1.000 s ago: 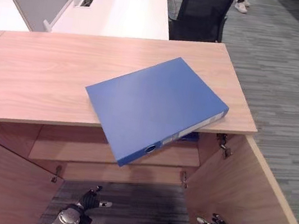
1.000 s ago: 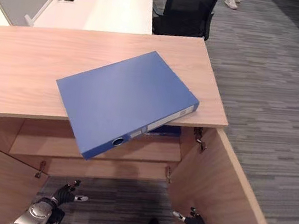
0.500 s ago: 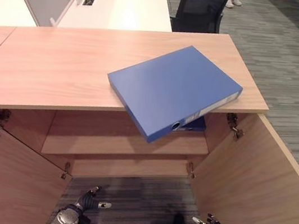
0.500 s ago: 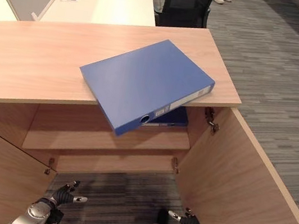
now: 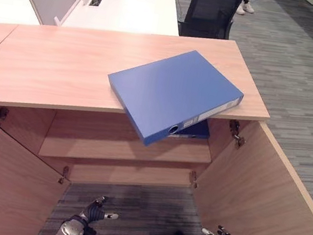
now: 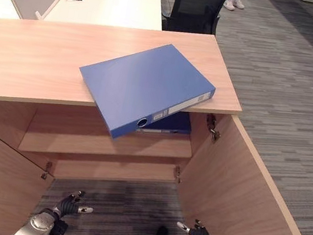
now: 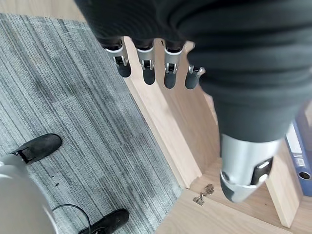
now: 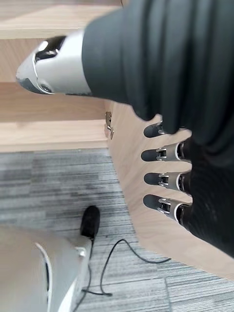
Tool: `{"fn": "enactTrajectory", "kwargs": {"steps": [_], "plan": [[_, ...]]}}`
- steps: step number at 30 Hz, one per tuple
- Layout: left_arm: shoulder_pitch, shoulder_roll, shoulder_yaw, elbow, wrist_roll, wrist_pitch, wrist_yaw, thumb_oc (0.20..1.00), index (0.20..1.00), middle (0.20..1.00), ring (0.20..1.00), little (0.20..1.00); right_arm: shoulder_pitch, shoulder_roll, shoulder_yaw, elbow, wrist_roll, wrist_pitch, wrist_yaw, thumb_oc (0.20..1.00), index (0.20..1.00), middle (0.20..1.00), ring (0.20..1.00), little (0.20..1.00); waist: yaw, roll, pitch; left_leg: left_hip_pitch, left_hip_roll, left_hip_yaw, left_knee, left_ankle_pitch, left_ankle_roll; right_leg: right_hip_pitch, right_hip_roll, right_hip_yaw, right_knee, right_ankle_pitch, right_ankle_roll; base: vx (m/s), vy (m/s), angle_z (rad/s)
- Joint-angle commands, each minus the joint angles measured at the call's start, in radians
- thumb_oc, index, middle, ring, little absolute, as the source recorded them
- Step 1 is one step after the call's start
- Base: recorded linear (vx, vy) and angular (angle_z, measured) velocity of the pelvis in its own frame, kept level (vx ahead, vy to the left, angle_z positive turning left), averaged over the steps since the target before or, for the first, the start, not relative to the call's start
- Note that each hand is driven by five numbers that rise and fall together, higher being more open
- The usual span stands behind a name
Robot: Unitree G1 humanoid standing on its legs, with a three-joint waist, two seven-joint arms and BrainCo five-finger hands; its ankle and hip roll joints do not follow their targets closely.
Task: Put the empty folder in the office cabinet
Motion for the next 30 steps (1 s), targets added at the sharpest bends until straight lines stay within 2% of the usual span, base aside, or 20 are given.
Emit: {"fn": "enactTrajectory", "kwargs": {"steps": [1, 19, 25, 30], "plan": [[-0.036, 0.019, 0.005, -0.011, 0.017, -0.025, 0.0, 1.0, 1.0, 1.0, 1.0, 1.0, -0.017, 0.008, 0.027, -0.015, 0.023, -0.021, 0.005, 1.0, 1.0, 1.0, 1.0, 1.0, -0.005, -0.043, 0.023, -0.035, -0.074, -0.023, 0.014, -0.025, 0.008, 0.078, -0.042, -0.013, 0.1, -0.141, 0.056, 0.01, -0.055, 0.06], [-0.019, 0.007, -0.014, -0.03, 0.018, -0.022, -0.012, 1.0, 1.0, 1.0, 1.0, 1.0, -0.009, -0.001, 0.04, -0.033, 0.022, -0.028, 0.008, 1.0, 1.0, 1.0, 1.0, 1.0, 0.0, -0.036, 0.007, -0.026, -0.051, -0.054, 0.002, -0.001, -0.016, 0.128, -0.021, -0.038, 0.032, -0.137, 0.044, -0.01, -0.026, 0.06], [-0.005, 0.028, -0.011, -0.086, 0.027, -0.022, -0.015, 1.0, 1.0, 1.0, 1.0, 1.0, -0.004, -0.043, 0.068, -0.216, -0.055, -0.046, 0.0, 1.0, 1.0, 1.0, 1.0, 1.0, 0.009, -0.039, 0.008, -0.027, -0.05, -0.067, 0.008, -0.002, -0.016, 0.133, -0.021, -0.043, 0.041, -0.143, 0.041, 0.0, -0.006, 0.06], [0.043, 0.058, 0.003, -0.162, 0.065, -0.043, -0.018, 1.0, 1.0, 1.0, 1.0, 1.0, 0.041, -0.154, 0.017, -0.558, -0.215, -0.098, -0.04, 1.0, 1.0, 1.0, 1.0, 1.0, 0.012, -0.038, 0.017, -0.024, -0.046, -0.073, 0.02, -0.011, -0.01, 0.118, -0.025, -0.044, 0.107, -0.17, 0.04, 0.0, -0.005, 0.04]]}}
